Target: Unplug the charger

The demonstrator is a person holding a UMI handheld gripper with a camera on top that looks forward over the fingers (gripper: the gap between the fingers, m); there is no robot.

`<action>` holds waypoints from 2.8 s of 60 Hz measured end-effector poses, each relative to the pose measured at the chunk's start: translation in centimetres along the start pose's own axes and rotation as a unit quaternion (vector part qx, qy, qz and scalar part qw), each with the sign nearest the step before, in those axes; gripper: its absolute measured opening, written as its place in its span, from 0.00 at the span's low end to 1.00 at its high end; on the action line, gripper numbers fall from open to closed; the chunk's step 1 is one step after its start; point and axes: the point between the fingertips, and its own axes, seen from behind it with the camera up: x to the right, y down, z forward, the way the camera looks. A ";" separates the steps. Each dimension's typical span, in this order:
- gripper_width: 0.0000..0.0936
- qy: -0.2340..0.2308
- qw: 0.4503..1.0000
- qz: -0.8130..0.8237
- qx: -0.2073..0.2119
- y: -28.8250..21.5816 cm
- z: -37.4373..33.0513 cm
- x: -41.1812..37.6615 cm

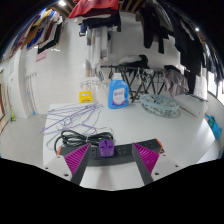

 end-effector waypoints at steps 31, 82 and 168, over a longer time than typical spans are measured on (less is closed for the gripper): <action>0.28 -0.012 0.999 -0.026 0.032 0.2 5.1 -1.1; 0.18 0.125 0.991 0.007 0.052 -7.3 6.3 28.7; 0.91 0.037 0.999 -0.015 -0.033 -0.9 -29.0 29.7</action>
